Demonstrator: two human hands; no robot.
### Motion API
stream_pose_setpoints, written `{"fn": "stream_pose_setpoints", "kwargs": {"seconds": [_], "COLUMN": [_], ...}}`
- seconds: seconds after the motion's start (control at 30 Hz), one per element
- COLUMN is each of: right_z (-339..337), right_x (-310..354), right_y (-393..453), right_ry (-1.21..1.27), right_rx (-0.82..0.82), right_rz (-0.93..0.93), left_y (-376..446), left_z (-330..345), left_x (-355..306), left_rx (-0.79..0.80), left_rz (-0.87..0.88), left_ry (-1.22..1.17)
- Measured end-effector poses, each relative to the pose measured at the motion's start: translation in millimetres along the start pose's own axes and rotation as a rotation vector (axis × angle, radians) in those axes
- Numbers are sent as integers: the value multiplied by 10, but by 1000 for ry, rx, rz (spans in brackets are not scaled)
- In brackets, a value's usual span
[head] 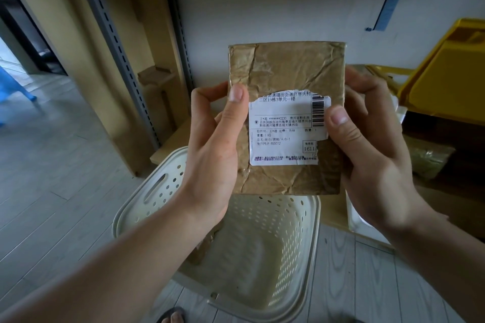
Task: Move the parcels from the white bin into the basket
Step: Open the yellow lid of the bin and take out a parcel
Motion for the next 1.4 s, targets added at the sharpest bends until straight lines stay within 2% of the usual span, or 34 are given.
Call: {"fn": "stream_pose_setpoints", "kwargs": {"seconds": [0.13, 0.23, 0.4, 0.47, 0.6, 0.8, 0.93, 1.17, 1.23, 1.4], "right_z": [-9, 26, 61, 97, 215, 375, 492, 575, 620, 700], "right_x": [-180, -454, -904, -1126, -1558, -2209, -2563, -2889, -2992, -3316], "right_y": [-25, -113, -271, -318, -375, -577, -674, -347, -324, -623], "right_ry": [43, 27, -25, -12, -121, -273, -288, -420, -421, -491], "right_rx": [-6, 13, -48, -73, -93, -71, -29, -9, 17, 118], "right_rz": [101, 224, 348, 437, 561, 755, 879, 812, 851, 1054], "left_y": [40, 46, -71, -73, -28, 26, 78, 385, 382, 119], "left_z": [-70, -247, -611, -754, -944, -1291, -1456, -1708, -1791, -1922], "left_x": [166, 380, 893, 1059, 1279, 1759, 1998, 2067, 2127, 2577], "left_rx": [25, 22, 47, 69, 66, 140, 180, 88, 82, 160], "left_rz": [-114, -223, -554, -614, -650, -702, -709, -712, -744, -967], "left_ry": [84, 233, 379, 400, 466, 740, 900, 866, 883, 882]}}
Point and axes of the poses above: each hand's wrist, its own y-axis towards the middle knuckle, its own z-axis out of the palm, x = y × z, the point moved 8 cm from there along y, towards the middle knuckle
